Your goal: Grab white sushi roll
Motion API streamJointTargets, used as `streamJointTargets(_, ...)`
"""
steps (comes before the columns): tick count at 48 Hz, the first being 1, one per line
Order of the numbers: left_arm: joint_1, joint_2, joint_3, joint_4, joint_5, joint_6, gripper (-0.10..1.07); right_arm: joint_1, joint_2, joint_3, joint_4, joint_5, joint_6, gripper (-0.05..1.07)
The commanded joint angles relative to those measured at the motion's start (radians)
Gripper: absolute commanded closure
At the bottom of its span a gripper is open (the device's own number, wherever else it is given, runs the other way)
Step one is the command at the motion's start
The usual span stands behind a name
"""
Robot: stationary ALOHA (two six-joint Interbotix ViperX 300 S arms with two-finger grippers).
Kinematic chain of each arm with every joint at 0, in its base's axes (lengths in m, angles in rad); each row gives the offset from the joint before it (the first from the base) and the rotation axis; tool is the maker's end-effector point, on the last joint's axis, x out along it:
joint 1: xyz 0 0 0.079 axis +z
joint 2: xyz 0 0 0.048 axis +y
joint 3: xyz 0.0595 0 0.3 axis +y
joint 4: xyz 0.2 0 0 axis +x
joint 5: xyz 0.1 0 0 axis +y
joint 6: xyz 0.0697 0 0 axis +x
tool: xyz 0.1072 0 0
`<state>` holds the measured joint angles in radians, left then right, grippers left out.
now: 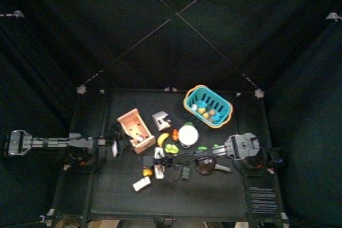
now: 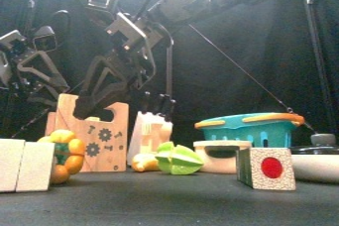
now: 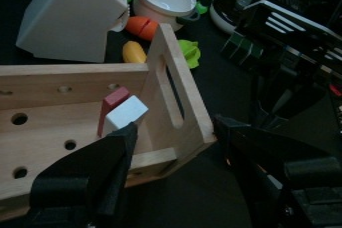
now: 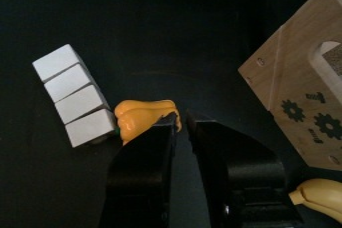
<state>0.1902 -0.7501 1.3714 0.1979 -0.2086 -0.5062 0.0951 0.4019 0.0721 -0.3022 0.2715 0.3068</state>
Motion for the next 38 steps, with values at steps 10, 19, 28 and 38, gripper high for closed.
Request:
streamJointTargets(10, -0.049, 0.002, -0.018, 0.014, -0.054, 0.008, 0.02, -0.006, -0.149, 0.087, 0.054, -0.127, 0.002, 0.43)
streamJointTargets(19, -0.098, 0.002, -0.044, 0.049, -0.067, 0.008, 0.02, -0.002, -0.221, 0.213, 0.100, -0.290, 0.000, 0.43)
streamJointTargets(28, -0.219, 0.002, -0.089, 0.032, -0.014, -0.005, 0.02, -0.003, -0.258, 0.288, 0.120, -0.407, 0.002, 0.43)
streamJointTargets(38, -0.376, 0.003, -0.298, -0.106, 0.468, -0.008, 0.02, -0.003, -0.285, 0.350, 0.183, -0.466, 0.002, 0.43)
